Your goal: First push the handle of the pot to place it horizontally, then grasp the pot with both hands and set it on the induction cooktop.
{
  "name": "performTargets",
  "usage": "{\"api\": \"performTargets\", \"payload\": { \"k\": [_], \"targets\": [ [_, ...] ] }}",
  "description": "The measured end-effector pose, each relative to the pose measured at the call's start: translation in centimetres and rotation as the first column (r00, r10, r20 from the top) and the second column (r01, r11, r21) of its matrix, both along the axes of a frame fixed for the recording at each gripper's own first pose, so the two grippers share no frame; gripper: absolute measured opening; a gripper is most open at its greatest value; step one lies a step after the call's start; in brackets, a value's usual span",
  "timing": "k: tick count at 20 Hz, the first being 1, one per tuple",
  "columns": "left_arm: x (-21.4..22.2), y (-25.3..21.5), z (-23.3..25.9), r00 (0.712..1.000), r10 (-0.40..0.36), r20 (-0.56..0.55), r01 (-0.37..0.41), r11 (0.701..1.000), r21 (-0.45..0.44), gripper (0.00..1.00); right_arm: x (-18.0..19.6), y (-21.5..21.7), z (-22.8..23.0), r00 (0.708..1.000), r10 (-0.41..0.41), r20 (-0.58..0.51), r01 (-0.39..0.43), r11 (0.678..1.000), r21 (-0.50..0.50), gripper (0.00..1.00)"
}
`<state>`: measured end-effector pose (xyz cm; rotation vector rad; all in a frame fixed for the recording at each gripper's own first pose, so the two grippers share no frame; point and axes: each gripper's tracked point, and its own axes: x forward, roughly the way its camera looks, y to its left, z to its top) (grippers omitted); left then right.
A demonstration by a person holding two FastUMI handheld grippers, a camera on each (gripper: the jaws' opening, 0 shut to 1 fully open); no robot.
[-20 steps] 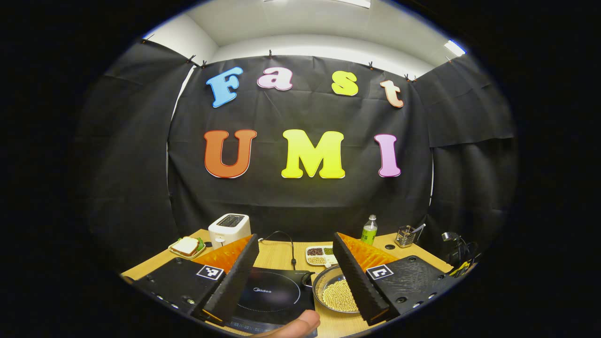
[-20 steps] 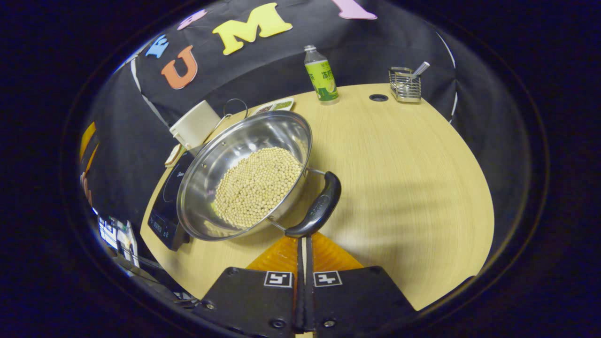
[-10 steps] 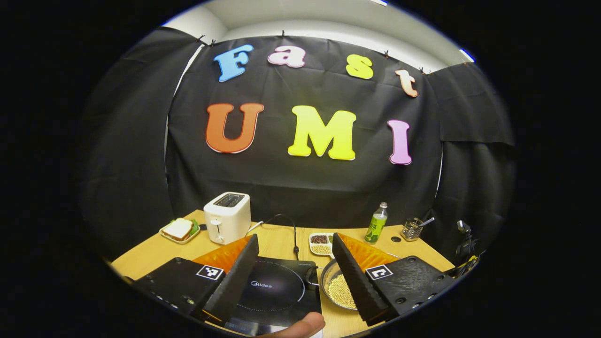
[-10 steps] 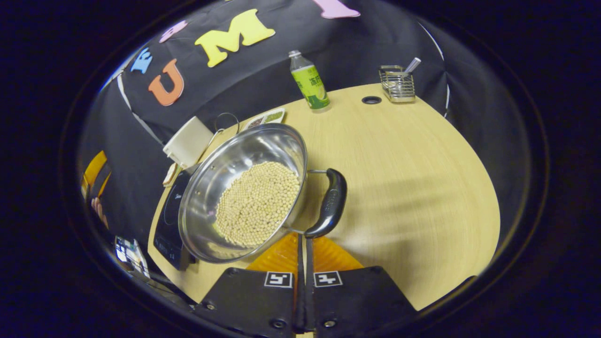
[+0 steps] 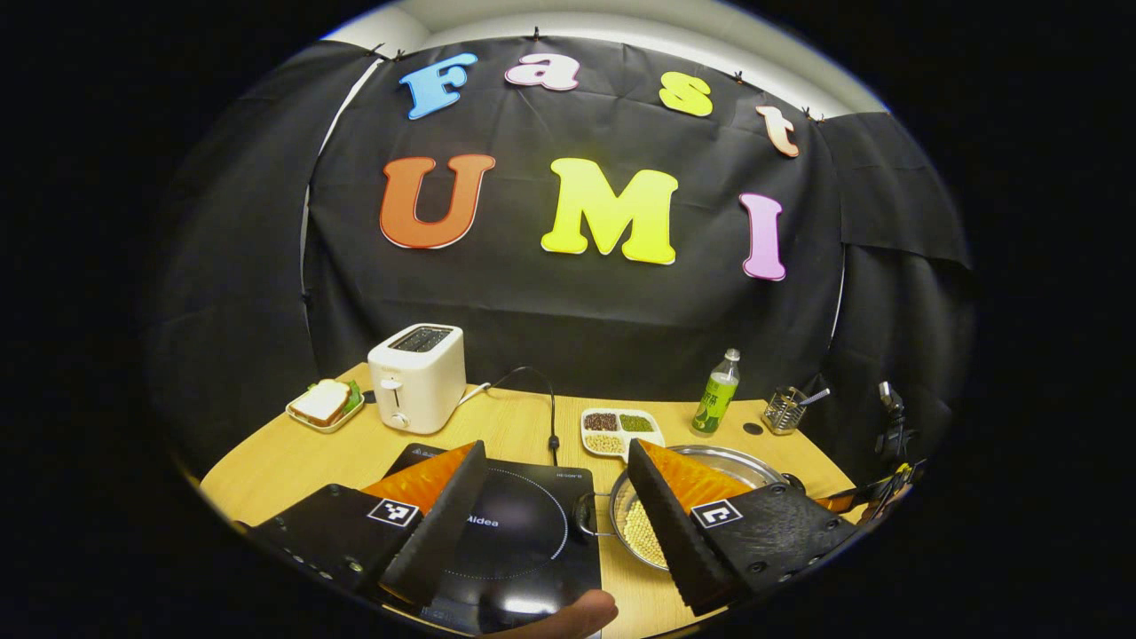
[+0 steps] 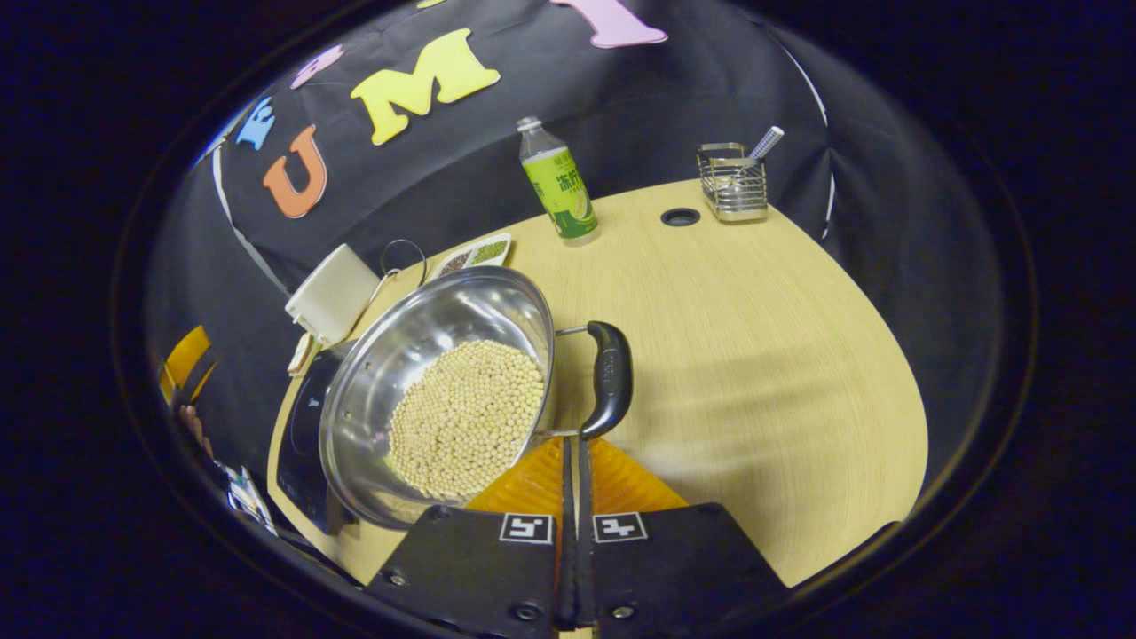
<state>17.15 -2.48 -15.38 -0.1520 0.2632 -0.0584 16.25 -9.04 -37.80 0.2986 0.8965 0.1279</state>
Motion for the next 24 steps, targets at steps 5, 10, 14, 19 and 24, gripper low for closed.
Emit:
{"api": "performTargets", "payload": {
  "k": [5, 10, 14, 19, 24],
  "targets": [
    [0.5, -2.1, -2.5, 0.997, -0.033, -0.064, 0.035, 0.999, 0.018, 0.96, -0.8, -2.5, 1.4, 0.997, -0.032, 0.063, 0.036, 0.997, -0.064, 0.04],
    [1.1, -4.1, -6.3, 0.985, -0.05, -0.165, 0.055, 0.998, 0.024, 0.96, 0.8, -3.6, 6.9, 0.948, -0.053, 0.314, 0.09, 0.991, -0.103, 0.04],
    [2.2, -5.3, -9.1, 0.966, -0.069, -0.251, 0.08, 0.996, 0.035, 0.96, 2.1, -2.9, 8.2, 0.924, -0.038, 0.381, 0.095, 0.987, -0.131, 0.2],
    [3.1, -6.1, -11.3, 0.949, -0.073, -0.306, 0.095, 0.994, 0.06, 0.96, 3.9, -2.3, 5.2, 0.953, -0.077, 0.293, 0.116, 0.986, -0.12, 0.96],
    [3.7, -6.4, -13.7, 0.914, -0.07, -0.399, 0.092, 0.995, 0.036, 0.96, 5.5, -1.3, 2.9, 0.972, -0.055, 0.229, 0.087, 0.987, -0.132, 1.0]
  ]
}}
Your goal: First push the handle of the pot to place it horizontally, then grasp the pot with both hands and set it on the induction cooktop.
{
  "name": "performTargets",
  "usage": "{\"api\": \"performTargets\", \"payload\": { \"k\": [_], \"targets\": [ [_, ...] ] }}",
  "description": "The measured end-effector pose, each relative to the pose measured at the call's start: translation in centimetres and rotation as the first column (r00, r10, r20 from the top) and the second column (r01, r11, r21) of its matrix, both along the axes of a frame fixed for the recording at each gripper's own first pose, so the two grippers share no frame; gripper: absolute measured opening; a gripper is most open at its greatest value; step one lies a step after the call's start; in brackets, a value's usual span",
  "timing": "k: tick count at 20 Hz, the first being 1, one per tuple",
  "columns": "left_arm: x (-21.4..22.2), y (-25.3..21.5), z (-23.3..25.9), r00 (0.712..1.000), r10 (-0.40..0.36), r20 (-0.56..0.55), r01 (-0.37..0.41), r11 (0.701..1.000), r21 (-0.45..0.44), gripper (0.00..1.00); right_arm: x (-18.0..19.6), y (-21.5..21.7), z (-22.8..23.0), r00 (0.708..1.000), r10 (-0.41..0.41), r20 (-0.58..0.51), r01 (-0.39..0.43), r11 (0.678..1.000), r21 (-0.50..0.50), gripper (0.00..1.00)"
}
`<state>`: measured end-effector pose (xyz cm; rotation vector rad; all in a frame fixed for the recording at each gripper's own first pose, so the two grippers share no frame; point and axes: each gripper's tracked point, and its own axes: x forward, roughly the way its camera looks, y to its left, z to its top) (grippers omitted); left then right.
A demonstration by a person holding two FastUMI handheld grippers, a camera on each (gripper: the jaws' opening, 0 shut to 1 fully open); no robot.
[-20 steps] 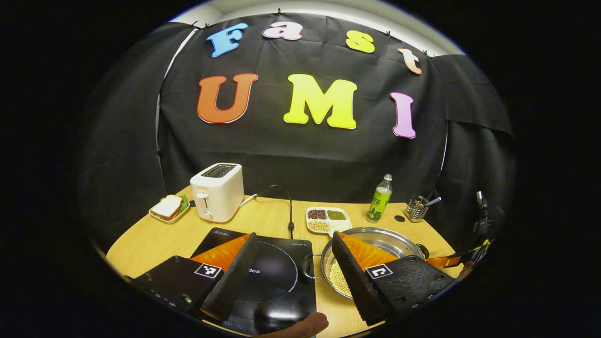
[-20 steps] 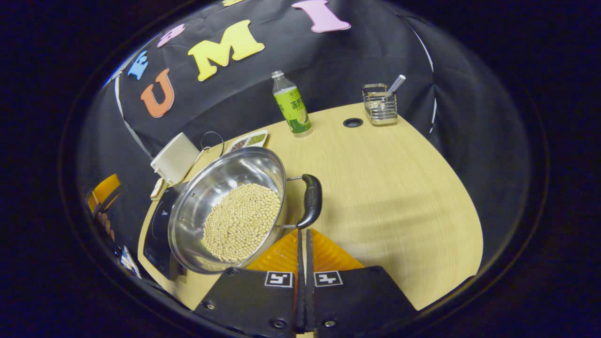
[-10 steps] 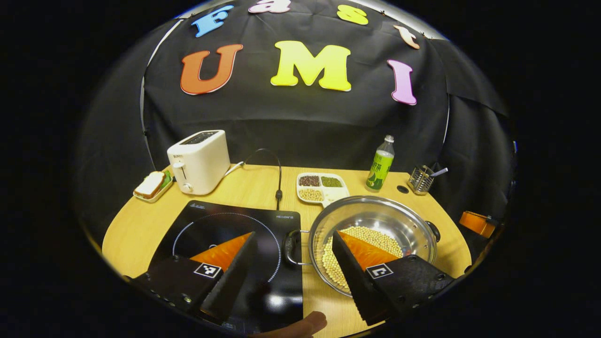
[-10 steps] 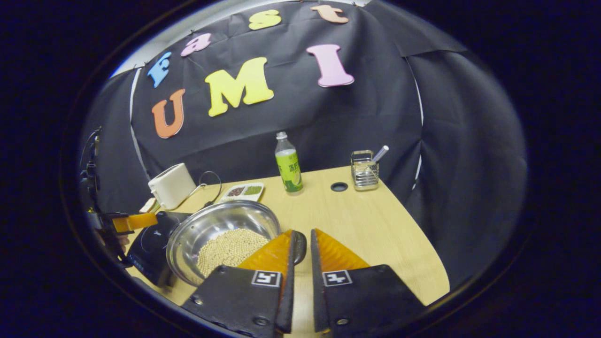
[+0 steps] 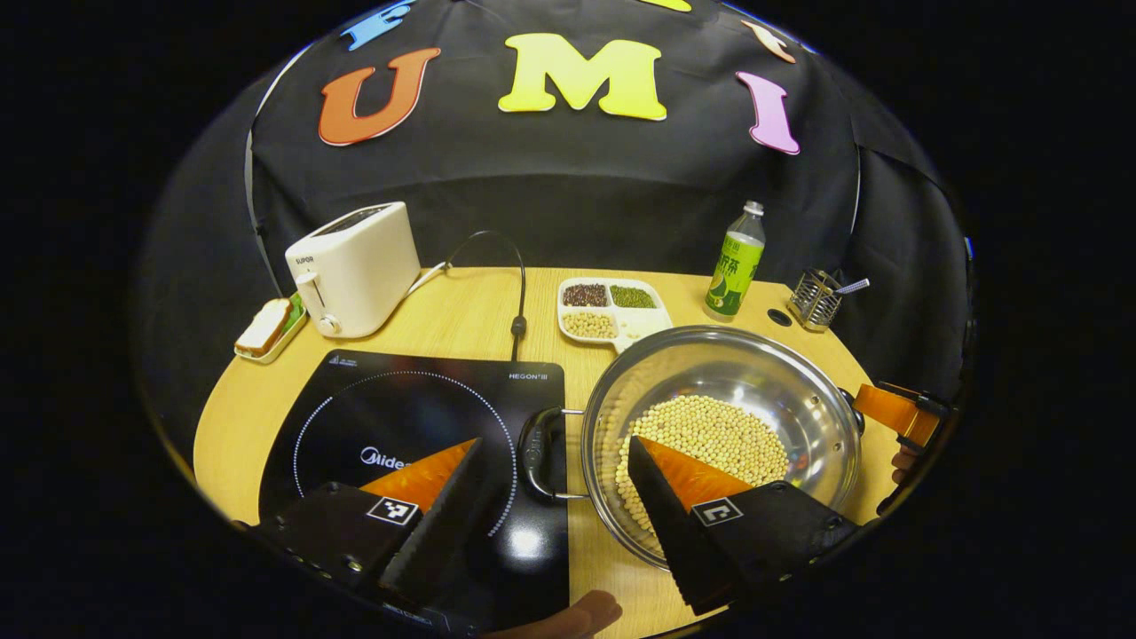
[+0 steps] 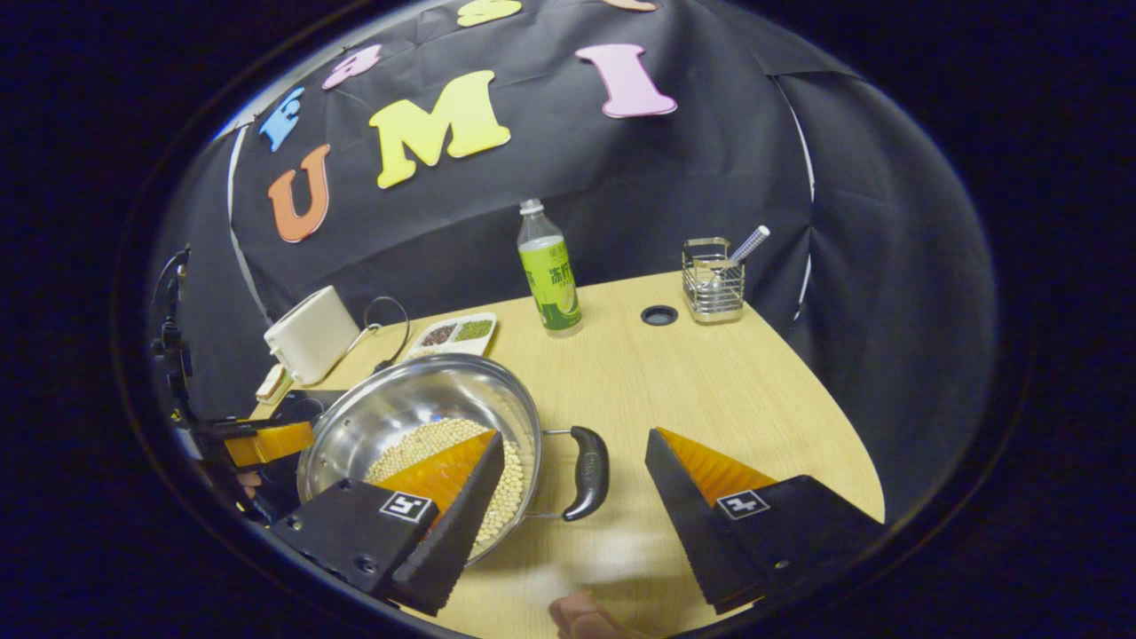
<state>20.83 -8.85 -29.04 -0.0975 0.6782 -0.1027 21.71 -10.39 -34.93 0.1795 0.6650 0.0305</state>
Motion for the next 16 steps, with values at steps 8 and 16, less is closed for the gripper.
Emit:
{"api": "performTargets", "payload": {
  "k": [8, 16],
  "targets": [
    [0.8, 0.1, -2.2, 0.997, 0.022, -0.075, -0.024, 0.999, -0.025, 0.95, 1.0, 0.7, -3.2, 0.994, 0.037, -0.102, -0.035, 0.999, 0.016, 0.87],
    [1.8, -0.3, -2.3, 0.999, -0.009, -0.05, 0.008, 1.0, -0.028, 0.51, 1.2, 0.8, -3.5, 0.988, 0.058, -0.141, -0.059, 0.998, -0.005, 0.67]
  ]
}}
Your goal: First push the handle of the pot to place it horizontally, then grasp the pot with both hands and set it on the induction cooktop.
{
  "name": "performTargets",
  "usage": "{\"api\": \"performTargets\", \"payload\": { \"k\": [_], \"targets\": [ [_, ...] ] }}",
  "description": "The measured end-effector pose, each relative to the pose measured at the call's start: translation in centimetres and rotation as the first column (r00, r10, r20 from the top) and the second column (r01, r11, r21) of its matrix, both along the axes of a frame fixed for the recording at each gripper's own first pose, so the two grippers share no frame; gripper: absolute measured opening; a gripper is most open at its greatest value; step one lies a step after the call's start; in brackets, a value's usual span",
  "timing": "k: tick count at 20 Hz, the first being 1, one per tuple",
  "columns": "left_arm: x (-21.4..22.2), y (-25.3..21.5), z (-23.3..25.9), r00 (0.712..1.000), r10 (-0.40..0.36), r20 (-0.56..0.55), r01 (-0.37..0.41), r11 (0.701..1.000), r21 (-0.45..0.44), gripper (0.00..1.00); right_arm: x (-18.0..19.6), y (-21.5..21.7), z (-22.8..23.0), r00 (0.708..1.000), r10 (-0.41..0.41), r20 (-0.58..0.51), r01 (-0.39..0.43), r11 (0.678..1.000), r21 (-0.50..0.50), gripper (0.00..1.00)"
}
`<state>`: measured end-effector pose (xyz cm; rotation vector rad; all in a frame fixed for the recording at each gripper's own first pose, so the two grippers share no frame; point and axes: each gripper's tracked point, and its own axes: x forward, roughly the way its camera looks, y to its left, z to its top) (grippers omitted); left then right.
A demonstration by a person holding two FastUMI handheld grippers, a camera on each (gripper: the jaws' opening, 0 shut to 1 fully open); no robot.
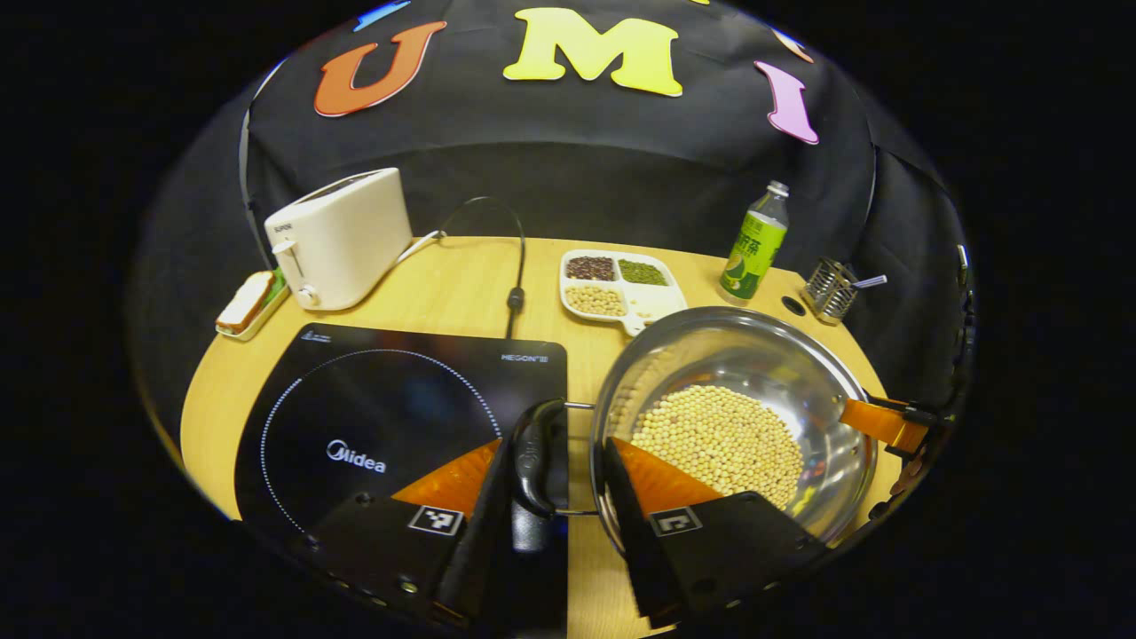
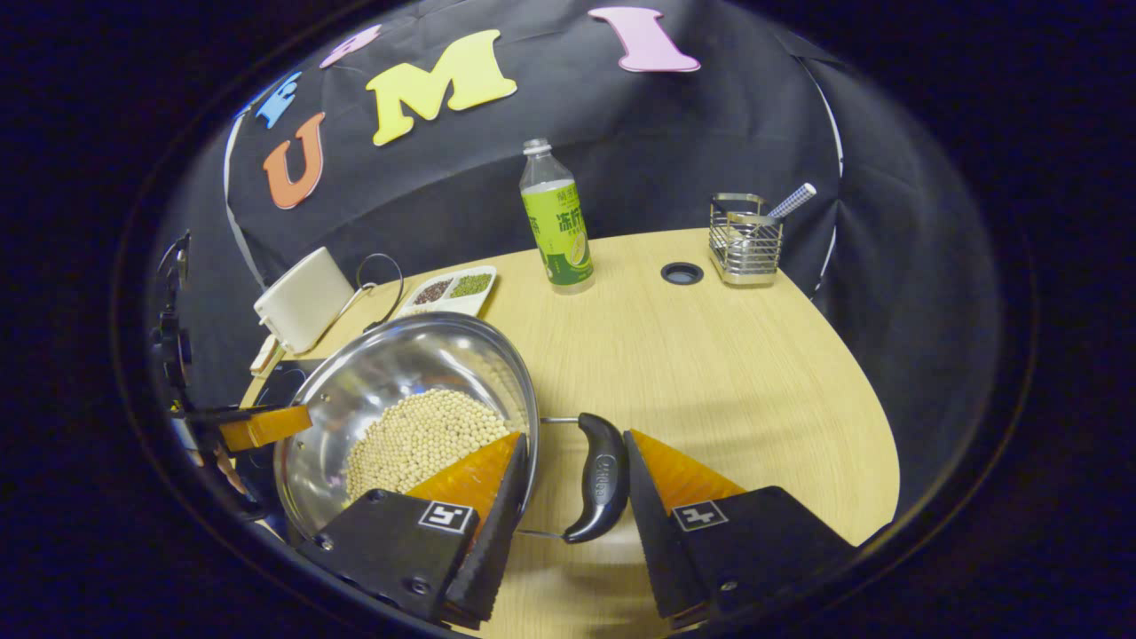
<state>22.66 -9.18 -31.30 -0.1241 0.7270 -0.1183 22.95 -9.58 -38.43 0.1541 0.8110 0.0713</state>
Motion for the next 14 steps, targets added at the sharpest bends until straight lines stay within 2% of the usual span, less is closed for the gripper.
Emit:
{"api": "performTargets", "payload": {
  "k": [1, 4, 5, 6, 7, 8, 9, 11, 12, 13, 14],
  "targets": [
    [-0.1, 0.0, 0.1, 1.0, -0.008, 0.004, 0.008, 1.0, 0.003, 0.6, 0.0, 0.0, -0.2, 1.0, -0.003, -0.007, 0.002, 1.0, -0.002, 0.65],
    [-0.1, 0.1, 0.2, 1.0, -0.01, -0.001, 0.01, 1.0, -0.006, 0.59, 0.0, 0.0, -0.3, 0.999, -0.021, -0.027, 0.021, 1.0, -0.007, 0.65],
    [-0.3, 0.1, 0.2, 1.0, -0.021, -0.007, 0.021, 1.0, -0.001, 0.69, -0.1, 0.1, -0.2, 0.999, -0.019, -0.033, 0.019, 1.0, -0.011, 0.64],
    [-0.3, 0.0, 0.2, 1.0, -0.028, -0.009, 0.029, 1.0, 0.007, 0.57, -0.3, 0.0, -0.1, 0.999, -0.016, -0.043, 0.015, 1.0, -0.018, 0.63],
    [-0.7, 0.1, 0.5, 1.0, -0.029, -0.011, 0.029, 0.999, 0.014, 0.57, -0.6, 0.1, -0.2, 0.998, -0.019, -0.059, 0.018, 1.0, -0.019, 0.64],
    [-0.8, 0.0, 0.6, 1.0, -0.029, -0.006, 0.029, 0.999, 0.023, 0.65, -1.1, 0.0, -0.2, 0.997, -0.024, -0.077, 0.022, 1.0, -0.02, 0.63],
    [-1.2, 0.1, 0.7, 0.999, -0.041, -0.002, 0.041, 0.998, 0.039, 0.55, -1.6, 0.0, 0.0, 0.995, -0.036, -0.09, 0.035, 0.999, -0.014, 0.61],
    [-2.5, 0.1, 1.5, 0.999, -0.039, 0.016, 0.039, 0.999, 0.036, 0.55, -2.9, 0.2, 0.6, 0.994, -0.045, -0.102, 0.046, 0.999, 0.006, 0.6],
    [-3.1, 0.2, 2.0, 0.999, -0.043, 0.022, 0.042, 0.999, 0.034, 0.65, -3.5, 0.2, 1.0, 0.994, -0.047, -0.103, 0.049, 0.999, 0.017, 0.61],
    [-3.4, 0.2, 2.5, 0.998, -0.047, 0.031, 0.046, 0.998, 0.035, 0.55, -4.1, 0.2, 1.4, 0.993, -0.051, -0.105, 0.053, 0.998, 0.023, 0.6],
    [-4.0, 0.3, 2.8, 0.998, -0.051, 0.038, 0.05, 0.998, 0.039, 0.55, -4.6, 0.1, 1.9, 0.993, -0.054, -0.102, 0.056, 0.998, 0.022, 0.6]
  ]
}}
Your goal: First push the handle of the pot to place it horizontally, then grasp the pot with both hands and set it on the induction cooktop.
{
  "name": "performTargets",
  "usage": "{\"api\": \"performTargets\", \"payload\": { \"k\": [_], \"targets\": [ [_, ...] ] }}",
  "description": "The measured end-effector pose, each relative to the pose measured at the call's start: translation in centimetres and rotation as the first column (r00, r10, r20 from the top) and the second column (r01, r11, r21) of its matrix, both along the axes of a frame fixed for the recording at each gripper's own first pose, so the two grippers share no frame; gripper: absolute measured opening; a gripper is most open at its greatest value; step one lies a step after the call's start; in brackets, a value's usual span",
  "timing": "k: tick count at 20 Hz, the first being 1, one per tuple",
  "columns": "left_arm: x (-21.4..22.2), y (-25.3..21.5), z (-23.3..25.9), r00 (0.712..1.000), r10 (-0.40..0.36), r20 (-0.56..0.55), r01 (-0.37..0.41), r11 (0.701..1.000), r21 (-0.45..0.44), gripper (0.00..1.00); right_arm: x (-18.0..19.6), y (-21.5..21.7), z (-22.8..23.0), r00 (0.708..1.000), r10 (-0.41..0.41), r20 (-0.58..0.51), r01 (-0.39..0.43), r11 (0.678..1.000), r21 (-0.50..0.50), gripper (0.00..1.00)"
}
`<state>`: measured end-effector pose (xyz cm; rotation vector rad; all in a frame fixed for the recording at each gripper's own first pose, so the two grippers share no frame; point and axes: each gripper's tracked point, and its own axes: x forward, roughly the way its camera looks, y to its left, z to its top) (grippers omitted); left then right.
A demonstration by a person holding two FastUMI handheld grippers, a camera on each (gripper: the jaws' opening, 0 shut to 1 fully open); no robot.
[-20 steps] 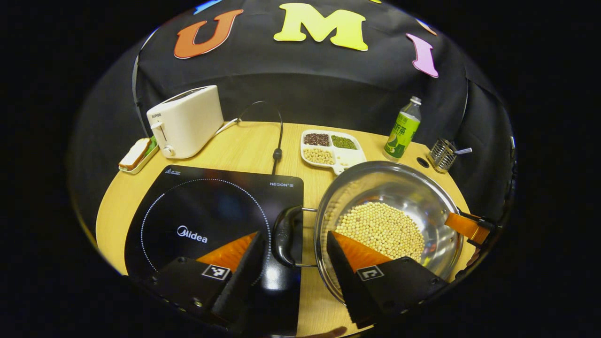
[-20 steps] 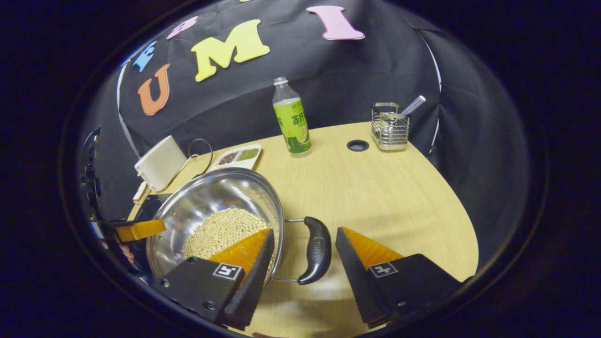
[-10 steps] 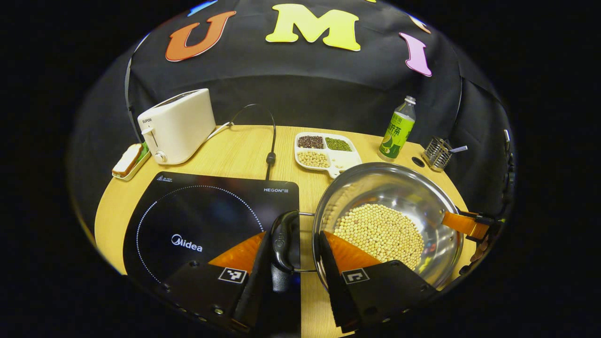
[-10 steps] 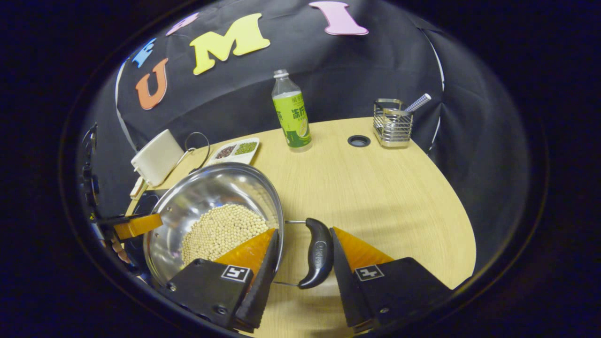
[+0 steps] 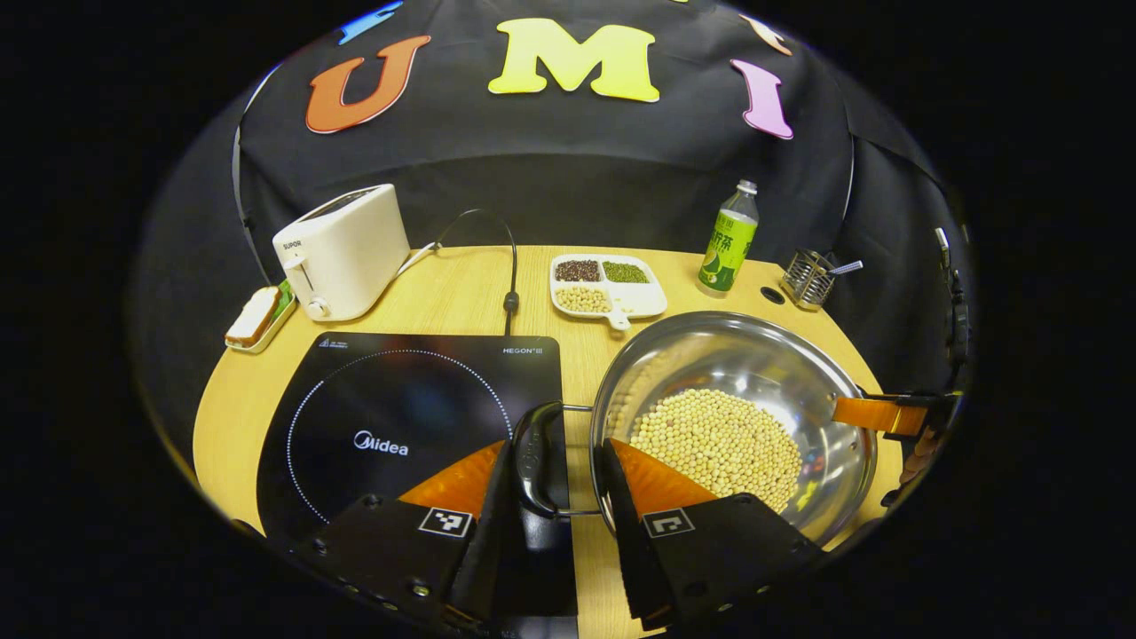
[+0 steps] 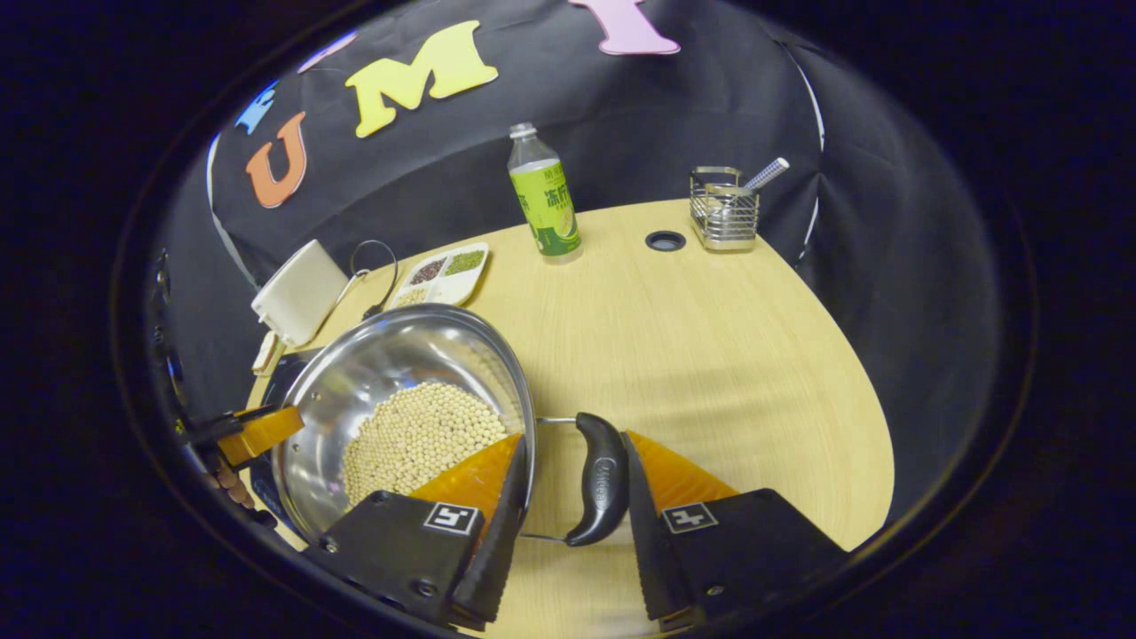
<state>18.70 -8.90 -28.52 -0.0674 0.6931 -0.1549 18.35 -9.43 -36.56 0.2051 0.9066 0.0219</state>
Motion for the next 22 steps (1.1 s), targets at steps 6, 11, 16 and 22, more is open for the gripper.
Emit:
{"api": "performTargets", "payload": {
  "k": [6, 11, 16, 22],
  "targets": [
    [-3.4, 0.2, 2.2, 1.0, 0.01, 0.028, -0.009, 1.0, -0.018, 0.55, -3.4, 0.1, 3.1, 0.999, 0.013, 0.029, -0.012, 1.0, -0.021, 0.6],
    [-6.1, 0.6, 3.6, 0.999, 0.012, 0.051, -0.01, 0.999, -0.052, 0.55, -5.7, 0.2, 6.3, 0.997, 0.036, 0.074, -0.031, 0.997, -0.068, 0.6],
    [-8.2, 2.5, 6.6, 0.995, 0.027, 0.091, -0.021, 0.998, -0.067, 0.55, -7.8, 2.1, 9.6, 0.993, 0.032, 0.112, -0.024, 0.998, -0.065, 0.6],
    [-10.1, 7.0, 10.6, 0.989, 0.063, 0.132, -0.051, 0.994, -0.093, 0.55, -8.7, 6.6, 15.0, 0.984, 0.069, 0.166, -0.054, 0.994, -0.094, 0.6]
  ]
}}
